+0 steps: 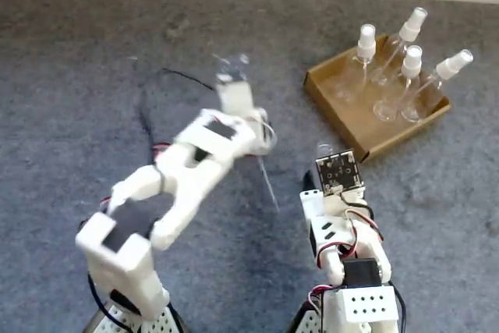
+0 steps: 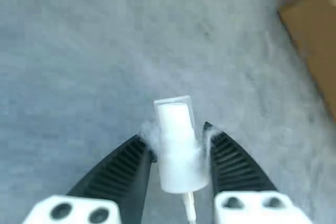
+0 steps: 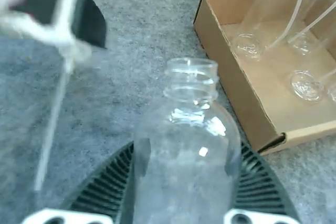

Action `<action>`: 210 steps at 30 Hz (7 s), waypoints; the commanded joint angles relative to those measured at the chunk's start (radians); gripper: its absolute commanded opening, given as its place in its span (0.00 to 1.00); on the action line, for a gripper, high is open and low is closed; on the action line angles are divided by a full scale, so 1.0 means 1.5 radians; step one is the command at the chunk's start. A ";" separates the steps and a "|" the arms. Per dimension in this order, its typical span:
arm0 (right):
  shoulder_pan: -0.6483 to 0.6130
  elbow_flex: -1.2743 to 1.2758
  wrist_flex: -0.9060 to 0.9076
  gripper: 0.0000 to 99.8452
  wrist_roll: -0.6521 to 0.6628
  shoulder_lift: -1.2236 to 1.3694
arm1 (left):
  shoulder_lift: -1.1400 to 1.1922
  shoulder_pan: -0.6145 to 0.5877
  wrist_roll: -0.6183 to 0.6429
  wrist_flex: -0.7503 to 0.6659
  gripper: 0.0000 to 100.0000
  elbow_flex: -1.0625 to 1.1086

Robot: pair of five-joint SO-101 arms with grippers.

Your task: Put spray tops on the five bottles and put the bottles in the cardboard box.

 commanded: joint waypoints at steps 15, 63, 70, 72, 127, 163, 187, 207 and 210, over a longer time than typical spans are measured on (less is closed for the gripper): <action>-0.107 0.087 -0.119 0.17 -0.005 -0.010 | -0.552 -0.078 0.000 0.023 0.04 0.219; -0.304 0.086 -0.207 0.17 -0.127 -0.006 | -1.042 -0.033 -0.196 -0.304 0.03 0.450; -0.304 0.086 -0.207 0.17 -0.127 -0.006 | -0.927 -0.032 -0.197 -0.406 0.03 0.444; -0.304 0.086 -0.207 0.17 -0.127 -0.006 | -0.882 -0.032 -0.197 -0.432 0.03 0.444; -0.304 0.086 -0.185 0.17 -0.127 -0.009 | -0.819 -0.063 -0.196 -0.466 0.03 0.444; -0.302 0.086 -0.185 0.17 -0.127 -0.009 | -0.827 0.092 -0.196 -0.460 0.03 0.633; -0.300 0.084 -0.185 0.17 -0.127 -0.009 | -0.931 0.096 -0.195 -0.327 0.03 0.673; -0.300 0.084 -0.184 0.17 -0.127 -0.009 | -1.024 0.094 -0.194 -0.187 0.04 0.677; -0.300 0.084 -0.184 0.17 -0.127 -0.009 | -1.024 0.091 -0.195 -0.186 0.10 0.677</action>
